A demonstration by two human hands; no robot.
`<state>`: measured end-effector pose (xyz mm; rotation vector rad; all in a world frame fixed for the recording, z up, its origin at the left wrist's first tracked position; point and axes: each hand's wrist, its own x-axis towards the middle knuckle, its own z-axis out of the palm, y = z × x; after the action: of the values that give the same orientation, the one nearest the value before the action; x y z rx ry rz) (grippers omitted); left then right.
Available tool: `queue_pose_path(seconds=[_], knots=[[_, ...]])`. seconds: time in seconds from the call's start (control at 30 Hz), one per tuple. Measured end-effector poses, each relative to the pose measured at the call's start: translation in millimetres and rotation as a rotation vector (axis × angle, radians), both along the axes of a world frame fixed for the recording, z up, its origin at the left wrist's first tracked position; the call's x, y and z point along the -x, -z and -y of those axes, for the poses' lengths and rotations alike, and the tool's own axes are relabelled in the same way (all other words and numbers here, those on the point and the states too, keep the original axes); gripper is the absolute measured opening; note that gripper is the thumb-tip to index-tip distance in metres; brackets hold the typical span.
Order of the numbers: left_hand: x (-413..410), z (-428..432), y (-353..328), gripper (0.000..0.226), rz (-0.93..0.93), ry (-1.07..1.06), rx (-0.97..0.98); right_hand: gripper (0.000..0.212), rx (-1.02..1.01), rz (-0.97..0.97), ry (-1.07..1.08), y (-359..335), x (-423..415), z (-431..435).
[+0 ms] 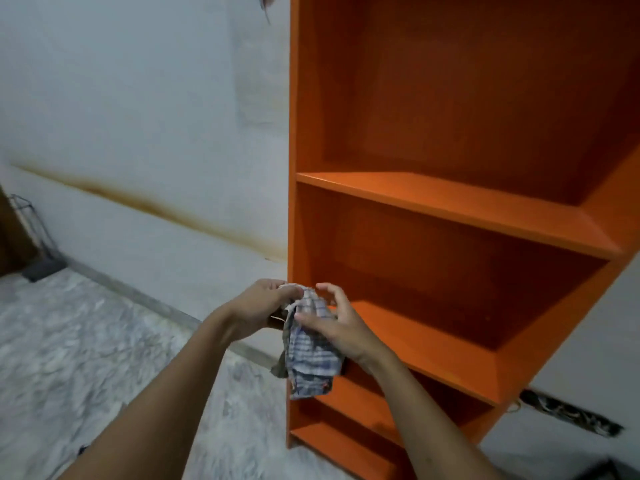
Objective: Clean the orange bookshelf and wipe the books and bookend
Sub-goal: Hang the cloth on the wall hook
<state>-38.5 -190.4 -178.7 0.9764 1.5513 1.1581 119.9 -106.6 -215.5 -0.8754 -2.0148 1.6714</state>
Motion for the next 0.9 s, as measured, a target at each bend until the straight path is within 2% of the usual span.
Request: queue_pose_path(seconds=[0.1,0.17,0.2,0.3,0.33,0.4,0.53,0.67,0.9], knots=[[7,11,-45,0.017,0.022,-0.193,-0.046,0.088,-0.191,0.027,-0.066,-45,9,15],[17,16,-70,0.018,0.015,-0.284,-0.075,0.087,-0.270,0.061,-0.116,-71,21,24],[23,16,-80,0.019,0.019,-0.316,-0.086,0.080,-0.292,0.064,-0.125,-81,29,26],[39,19,-110,0.016,0.024,-0.339,-0.080,0.024,-0.362,-0.014,-0.096,-105,60,26],[47,21,-119,0.018,0.008,-0.342,-0.078,0.012,-0.402,-0.034,-0.087,-114,73,25],[66,25,-132,0.026,-0.019,-0.341,-0.100,0.023,-0.433,-0.064,-0.085,-129,91,24],[125,36,-157,0.034,-0.080,-0.287,-0.212,0.020,-0.371,-0.130,-0.094,-154,144,13],[187,34,-173,0.044,-0.062,-0.220,-0.323,0.020,-0.206,-0.248,-0.044,-181,199,3],[272,15,-181,0.055,-0.010,0.029,-0.297,0.025,0.083,-0.444,0.078,-216,280,-15]])
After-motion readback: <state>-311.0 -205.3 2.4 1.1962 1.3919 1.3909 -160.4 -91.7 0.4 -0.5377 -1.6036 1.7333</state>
